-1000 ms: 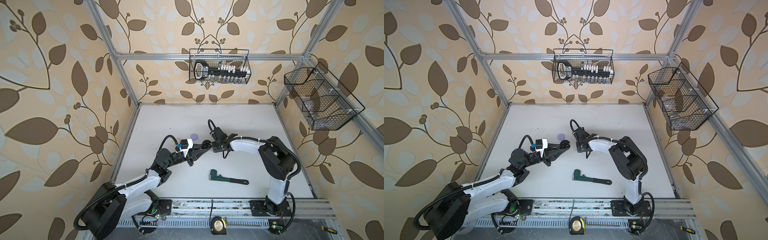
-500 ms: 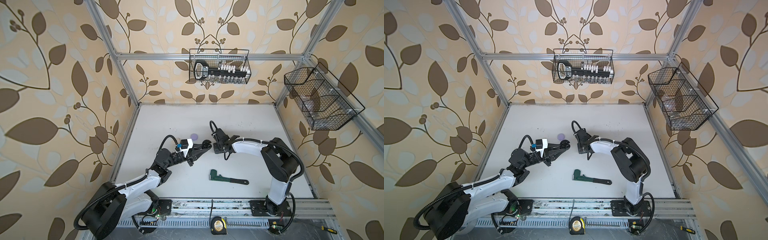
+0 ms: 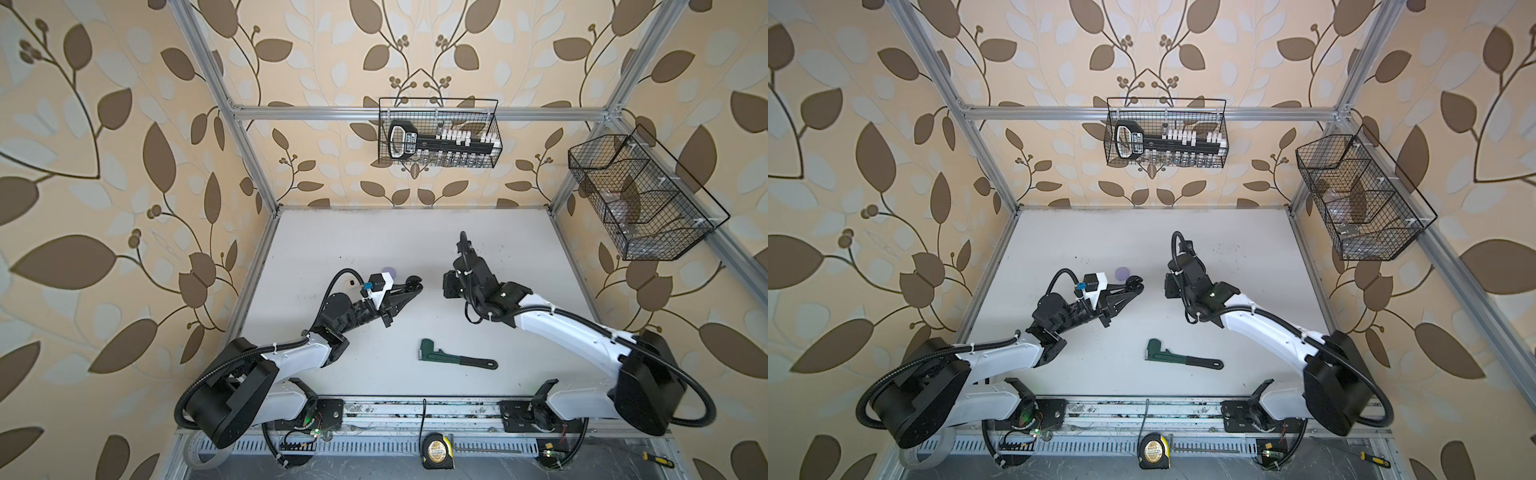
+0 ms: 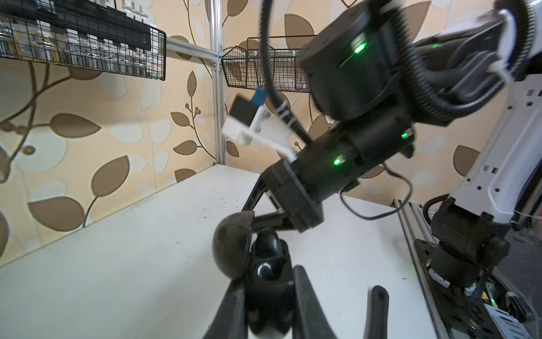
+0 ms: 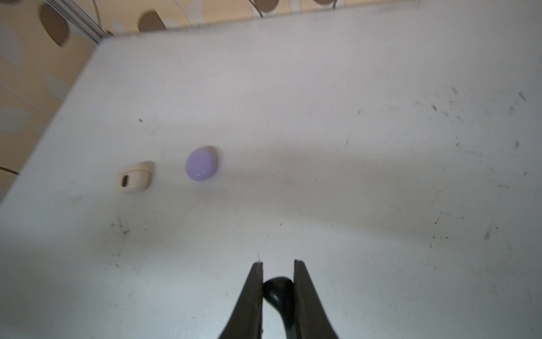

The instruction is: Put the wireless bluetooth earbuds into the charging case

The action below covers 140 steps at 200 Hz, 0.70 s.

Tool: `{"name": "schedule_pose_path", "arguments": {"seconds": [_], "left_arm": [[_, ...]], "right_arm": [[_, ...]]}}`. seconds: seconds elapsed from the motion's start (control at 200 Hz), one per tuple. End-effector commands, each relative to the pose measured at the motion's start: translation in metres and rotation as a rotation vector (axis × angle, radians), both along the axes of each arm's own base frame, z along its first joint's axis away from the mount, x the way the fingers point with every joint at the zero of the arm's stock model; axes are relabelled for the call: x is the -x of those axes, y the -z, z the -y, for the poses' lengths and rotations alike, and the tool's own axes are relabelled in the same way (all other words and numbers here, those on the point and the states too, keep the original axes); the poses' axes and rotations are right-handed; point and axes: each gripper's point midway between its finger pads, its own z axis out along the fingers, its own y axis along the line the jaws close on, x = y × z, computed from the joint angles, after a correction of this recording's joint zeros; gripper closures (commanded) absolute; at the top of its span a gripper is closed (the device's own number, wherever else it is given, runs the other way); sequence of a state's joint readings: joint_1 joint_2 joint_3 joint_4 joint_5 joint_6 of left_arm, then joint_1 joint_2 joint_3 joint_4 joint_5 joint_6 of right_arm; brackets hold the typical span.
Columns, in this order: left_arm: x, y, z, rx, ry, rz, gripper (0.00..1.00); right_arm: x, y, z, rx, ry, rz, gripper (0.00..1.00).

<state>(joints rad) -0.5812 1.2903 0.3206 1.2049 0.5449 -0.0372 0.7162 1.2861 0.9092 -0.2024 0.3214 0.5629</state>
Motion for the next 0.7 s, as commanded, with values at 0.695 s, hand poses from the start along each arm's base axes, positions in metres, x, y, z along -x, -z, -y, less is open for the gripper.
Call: {"name": "schedule_pose_path", "arguments": {"seconds": [0.695], "left_arm": [[-0.012, -0.04, 0.002, 0.155, 0.004, 0.046, 1.0]], "right_arm": [[0.057, -0.128, -0.073, -0.354, -0.099, 0.407, 0.84]]}}
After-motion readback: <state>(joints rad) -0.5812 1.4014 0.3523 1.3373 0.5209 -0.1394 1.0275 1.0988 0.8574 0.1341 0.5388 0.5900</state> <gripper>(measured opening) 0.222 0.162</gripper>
